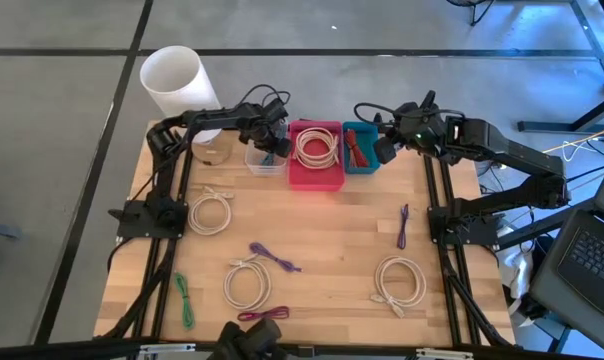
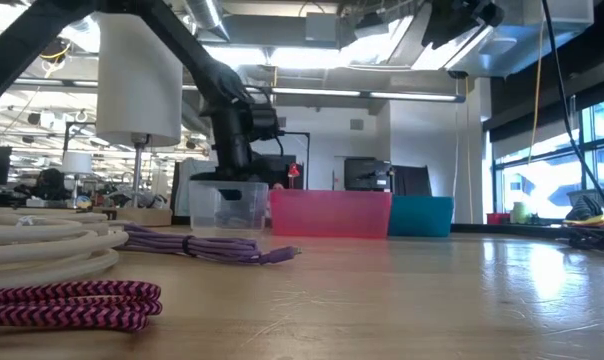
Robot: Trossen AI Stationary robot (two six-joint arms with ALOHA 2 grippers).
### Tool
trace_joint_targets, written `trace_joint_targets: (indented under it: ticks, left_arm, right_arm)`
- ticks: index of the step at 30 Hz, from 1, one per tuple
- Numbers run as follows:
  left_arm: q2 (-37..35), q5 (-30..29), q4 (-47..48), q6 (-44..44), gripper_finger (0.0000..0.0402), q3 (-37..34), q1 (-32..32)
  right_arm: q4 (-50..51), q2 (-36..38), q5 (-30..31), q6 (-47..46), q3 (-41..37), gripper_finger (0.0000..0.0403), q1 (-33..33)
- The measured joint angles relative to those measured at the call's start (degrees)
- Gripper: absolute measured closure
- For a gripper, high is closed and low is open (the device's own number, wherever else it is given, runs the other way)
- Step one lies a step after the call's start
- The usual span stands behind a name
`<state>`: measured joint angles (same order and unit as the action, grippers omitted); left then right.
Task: Pick & Place USB Port
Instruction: Put the blue and black charger cable into the white bin, then put the brown HDMI cable into the red bin
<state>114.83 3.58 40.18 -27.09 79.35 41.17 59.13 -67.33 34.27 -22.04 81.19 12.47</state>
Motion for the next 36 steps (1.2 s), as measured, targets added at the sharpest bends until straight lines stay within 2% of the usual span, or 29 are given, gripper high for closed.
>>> trace_joint_targets:
  ticks: [5, 14, 21, 30, 36]
  left_arm:
    - [1.17, 0.18, -0.29, 0.11, 0.0389, 0.04, 0.17]
    - [-1.61, -2.29, -1.46, 1.59, 0.0291, -0.42, 0.40]
    - [-5.44, -1.90, -1.42, 1.70, 0.0245, -0.35, 0.54]
    - [-15.47, 3.66, -1.29, -0.07, 0.0231, -0.33, -1.52]
    - [-25.08, 4.32, -2.71, 0.16, 0.0231, -0.29, -6.38]
  right_arm:
    - [0.02, -0.02, -1.08, 0.00, 0.00, 0.0274, 0.00]
    - [0.04, -0.02, -1.49, -0.04, 0.00, 0.0274, 0.00]
    - [0.04, -0.02, -1.50, -0.20, 0.00, 0.0274, 0.00]
    - [0.07, -0.02, -2.88, -0.59, 0.00, 0.0274, 0.00]
    - [2.39, -0.02, -5.89, -4.14, 0.00, 0.0274, 0.00]
